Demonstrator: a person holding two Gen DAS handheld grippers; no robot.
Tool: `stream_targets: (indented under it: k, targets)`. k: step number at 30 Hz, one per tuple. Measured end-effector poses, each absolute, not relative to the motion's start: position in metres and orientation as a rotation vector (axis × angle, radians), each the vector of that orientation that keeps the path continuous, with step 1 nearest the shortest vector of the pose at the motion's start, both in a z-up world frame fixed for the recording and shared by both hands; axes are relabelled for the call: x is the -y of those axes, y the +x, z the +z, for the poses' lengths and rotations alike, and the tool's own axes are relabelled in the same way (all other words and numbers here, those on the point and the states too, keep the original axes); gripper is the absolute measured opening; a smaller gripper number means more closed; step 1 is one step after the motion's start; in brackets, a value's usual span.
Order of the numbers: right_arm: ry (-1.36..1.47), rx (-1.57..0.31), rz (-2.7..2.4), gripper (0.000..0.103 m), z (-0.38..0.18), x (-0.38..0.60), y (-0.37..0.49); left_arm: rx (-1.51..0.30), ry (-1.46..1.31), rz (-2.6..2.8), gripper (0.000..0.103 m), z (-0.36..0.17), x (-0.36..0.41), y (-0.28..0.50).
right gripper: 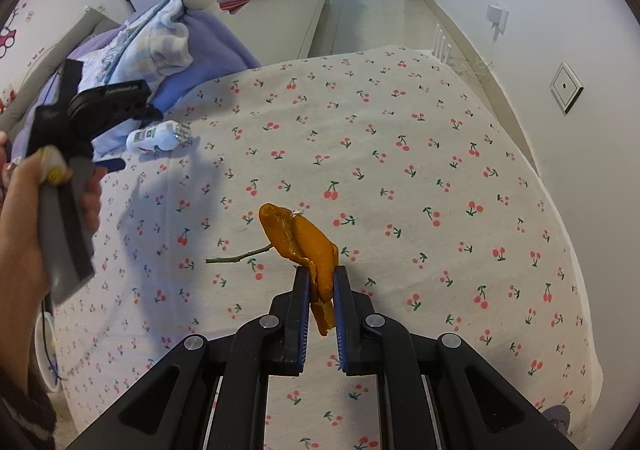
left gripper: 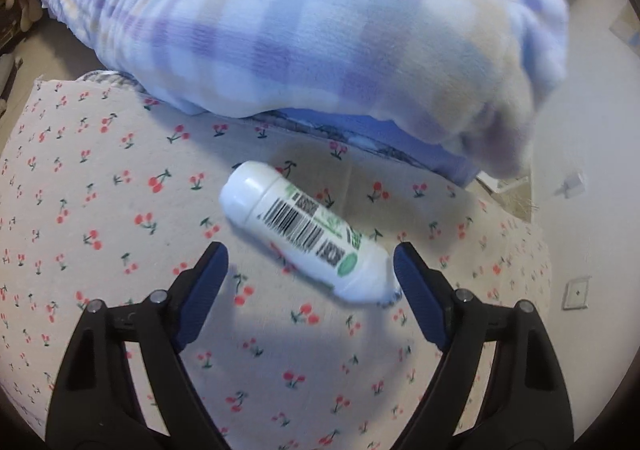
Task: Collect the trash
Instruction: 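Grasp the orange peel with the right tool while the left tool grasps the white bottle, then carry bottle and orange peel over the wastebasket and open both tools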
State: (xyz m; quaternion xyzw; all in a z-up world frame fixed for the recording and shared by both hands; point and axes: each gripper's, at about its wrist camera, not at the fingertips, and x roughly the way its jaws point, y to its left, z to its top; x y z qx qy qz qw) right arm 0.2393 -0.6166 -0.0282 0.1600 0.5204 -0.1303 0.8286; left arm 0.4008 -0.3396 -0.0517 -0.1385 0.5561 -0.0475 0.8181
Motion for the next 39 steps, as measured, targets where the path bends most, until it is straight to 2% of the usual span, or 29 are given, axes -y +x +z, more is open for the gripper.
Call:
stream_targets:
  k: [2, 3, 4, 5, 6, 7, 9, 15, 24, 39]
  targets:
    - [0.337, -1.11, -0.278, 0.012, -0.031, 0.62, 0.239, -1.21, -0.284, -0.086, 0.085, -0.059, 0.343, 0.407]
    - [0.336, -1.113, -0.279, 0.012, -0.032, 0.621, 0.239, -1.231, -0.285, -0.078, 0.082, -0.064, 0.343, 0.409]
    - [0.335, -1.116, -0.28, 0.012, -0.033, 0.622, 0.239, -1.238, -0.296, -0.071, 0.07, -0.067, 0.342, 0.408]
    - [0.338, -1.119, -0.282, 0.012, -0.034, 0.624, 0.238, -1.254, -0.3, -0.061, 0.063, -0.07, 0.339, 0.406]
    - [0.343, -1.121, -0.282, 0.012, -0.035, 0.626, 0.238, -1.254, -0.283, -0.05, 0.05, -0.071, 0.337, 0.404]
    - [0.352, -1.124, -0.281, 0.012, -0.036, 0.627, 0.237, -1.244, -0.25, -0.04, 0.044, -0.069, 0.336, 0.399]
    - [0.372, -1.127, -0.279, 0.012, -0.037, 0.63, 0.236, -1.25, -0.244, -0.066, 0.041, -0.067, 0.33, 0.391]
    - [0.415, -1.105, -0.274, 0.012, -0.03, 0.632, 0.229, -1.27, -0.254, -0.149, 0.04, -0.065, 0.297, 0.356]
    - [0.467, -1.065, -0.241, 0.012, -0.013, 0.62, 0.218, -1.23, -0.196, -0.252, 0.04, -0.056, 0.293, 0.349]
    - [0.369, -1.057, -0.079, 0.012, 0.008, 0.518, 0.226, -1.178, -0.278, -0.292, 0.04, -0.037, 0.149, 0.273]
